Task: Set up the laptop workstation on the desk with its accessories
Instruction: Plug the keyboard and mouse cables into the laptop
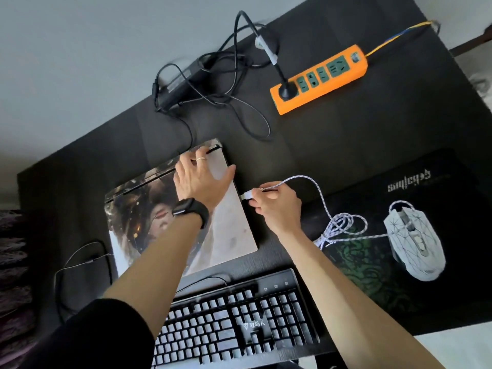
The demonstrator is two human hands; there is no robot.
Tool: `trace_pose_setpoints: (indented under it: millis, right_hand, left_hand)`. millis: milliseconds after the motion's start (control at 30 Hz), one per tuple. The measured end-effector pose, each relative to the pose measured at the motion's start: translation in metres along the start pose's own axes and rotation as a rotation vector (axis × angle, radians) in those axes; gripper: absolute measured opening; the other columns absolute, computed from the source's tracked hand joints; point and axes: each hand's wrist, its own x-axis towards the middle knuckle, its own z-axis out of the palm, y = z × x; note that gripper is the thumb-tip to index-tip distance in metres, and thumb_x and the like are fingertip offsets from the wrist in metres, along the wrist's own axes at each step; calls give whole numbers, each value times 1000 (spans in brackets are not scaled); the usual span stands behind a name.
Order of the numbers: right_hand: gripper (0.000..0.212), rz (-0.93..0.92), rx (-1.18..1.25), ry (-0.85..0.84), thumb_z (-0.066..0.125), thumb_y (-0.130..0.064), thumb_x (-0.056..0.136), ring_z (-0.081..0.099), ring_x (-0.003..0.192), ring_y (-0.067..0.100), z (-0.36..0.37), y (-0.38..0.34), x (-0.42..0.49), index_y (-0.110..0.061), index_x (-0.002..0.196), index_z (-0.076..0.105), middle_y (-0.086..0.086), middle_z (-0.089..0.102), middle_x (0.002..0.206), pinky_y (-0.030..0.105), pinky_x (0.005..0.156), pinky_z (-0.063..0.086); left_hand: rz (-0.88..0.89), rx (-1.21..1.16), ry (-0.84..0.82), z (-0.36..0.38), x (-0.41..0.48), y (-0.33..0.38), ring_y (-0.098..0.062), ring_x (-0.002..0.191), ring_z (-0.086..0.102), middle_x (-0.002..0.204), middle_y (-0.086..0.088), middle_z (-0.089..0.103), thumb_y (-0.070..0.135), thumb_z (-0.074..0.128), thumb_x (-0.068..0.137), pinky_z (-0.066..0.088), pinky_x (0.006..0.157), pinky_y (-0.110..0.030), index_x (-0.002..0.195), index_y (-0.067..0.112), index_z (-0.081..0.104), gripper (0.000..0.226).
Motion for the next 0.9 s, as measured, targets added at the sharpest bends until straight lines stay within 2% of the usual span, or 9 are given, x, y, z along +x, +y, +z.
trace_pose_setpoints:
  millis: [67,167,300,433,533,600,700,800,900]
  right_hand:
    - [11,-11,11,-3,73,-16,90,77,71,10,-1,1,2,-11,94,65,5,78,79,42,78,63]
    - [10,-32,6,-15,72,-18,91,77,72,8,-2,5,-1,-18,88,62,0,78,76,43,82,63]
    - [10,-76,12,25,69,-20,94,76,72,8,-3,11,-7,-20,91,60,-2,77,78,45,85,61]
    - [10,-60,49,46,67,-19,96,76,72,9,-12,15,-16,-16,97,58,-1,74,85,45,84,61]
    - [11,-52,32,15,68,-19,95,76,72,9,-15,15,-21,-15,98,58,0,75,86,44,85,61]
    - [11,-37,49,13,69,-19,95,77,72,11,-15,14,-22,-15,98,59,1,76,86,45,85,61]
    - [13,2,131,-16,71,-18,93,77,74,15,-16,9,-27,-12,98,61,5,77,84,46,83,62]
    - [11,-14,225,-69,72,-16,93,78,78,19,-18,1,-32,-11,99,64,8,78,88,43,82,63]
    - [5,-60,233,-80,64,-18,98,77,83,17,-16,-7,-32,-14,101,65,8,77,94,42,84,62]
  left_hand:
    - [224,150,2,-2,7,9,-31,121,45,127,-6,49,59,59,80,35,106,-46,124,24,57,56]
    - [741,353,16,-5,12,0,-30,111,52,110,-2,60,49,49,87,34,103,-46,98,22,71,36]
    - [1059,345,-58,-6,35,7,-29,85,57,80,-1,60,40,40,95,41,87,-43,76,17,69,41]
    - [1142,315,-118,-1,48,26,-26,72,51,64,1,53,35,29,101,43,79,-40,62,15,63,55]
    - [1201,284,-118,-3,51,22,-29,65,51,59,-1,53,31,32,101,45,70,-39,56,14,53,52]
    - [1194,296,-196,-6,53,22,-32,59,52,54,-4,55,32,28,100,46,70,-37,57,15,46,50]
    - [1182,296,-245,-5,51,23,-33,54,55,49,-5,57,36,25,99,46,73,-39,57,13,48,53]
    - [1112,186,-131,-8,49,17,-33,46,51,42,-5,52,34,36,97,46,69,-34,45,10,46,59]
    - [1053,94,-26,-19,50,11,-32,42,43,41,-7,44,30,43,96,41,66,-32,42,10,43,57]
